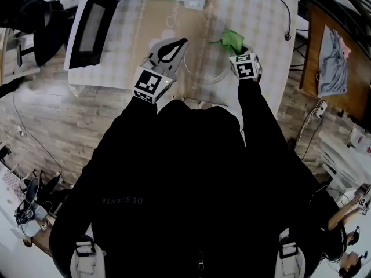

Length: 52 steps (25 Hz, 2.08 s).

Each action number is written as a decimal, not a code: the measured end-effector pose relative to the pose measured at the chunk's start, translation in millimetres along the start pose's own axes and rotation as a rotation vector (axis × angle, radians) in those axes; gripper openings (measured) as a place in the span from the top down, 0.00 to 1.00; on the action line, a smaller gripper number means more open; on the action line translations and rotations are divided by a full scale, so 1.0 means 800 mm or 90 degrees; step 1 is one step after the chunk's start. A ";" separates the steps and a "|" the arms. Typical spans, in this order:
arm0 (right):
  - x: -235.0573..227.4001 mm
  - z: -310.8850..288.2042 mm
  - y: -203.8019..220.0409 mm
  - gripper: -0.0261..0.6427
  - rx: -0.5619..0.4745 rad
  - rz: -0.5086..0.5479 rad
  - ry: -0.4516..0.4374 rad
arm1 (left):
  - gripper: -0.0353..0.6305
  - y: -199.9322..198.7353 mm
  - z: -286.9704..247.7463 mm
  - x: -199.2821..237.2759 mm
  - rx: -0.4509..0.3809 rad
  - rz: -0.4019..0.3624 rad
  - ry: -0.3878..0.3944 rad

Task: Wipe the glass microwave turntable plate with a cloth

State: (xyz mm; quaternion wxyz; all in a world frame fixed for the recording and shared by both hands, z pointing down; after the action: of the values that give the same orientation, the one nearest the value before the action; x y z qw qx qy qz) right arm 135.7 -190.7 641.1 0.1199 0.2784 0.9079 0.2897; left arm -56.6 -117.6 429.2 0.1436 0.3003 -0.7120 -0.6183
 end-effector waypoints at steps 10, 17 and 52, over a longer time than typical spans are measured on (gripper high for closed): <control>0.146 -0.028 -0.063 0.84 -0.026 0.099 -0.113 | 0.91 0.023 0.025 0.032 0.012 0.017 -0.047; 0.220 -0.063 -0.069 0.83 -0.002 0.149 -0.162 | 0.91 0.033 0.038 0.047 0.023 0.022 -0.050; 0.097 -0.052 0.029 0.84 0.104 0.180 -0.094 | 0.91 0.024 -0.039 -0.023 0.035 -0.001 0.085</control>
State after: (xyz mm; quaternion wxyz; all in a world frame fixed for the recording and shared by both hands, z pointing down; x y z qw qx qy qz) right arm 66.6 -149.5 683.5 0.1214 0.4327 0.8688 0.2079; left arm -29.0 -129.8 457.0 0.1823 0.3450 -0.7172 -0.5773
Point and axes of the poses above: the fingertips, and each gripper's own axes: z backward along the fingers, x to its left, y out of its underside, the point moved 2 cm from there along z, backward along the fingers, and after that the axes turned 11 degrees about -z, right-handed, at the moved point
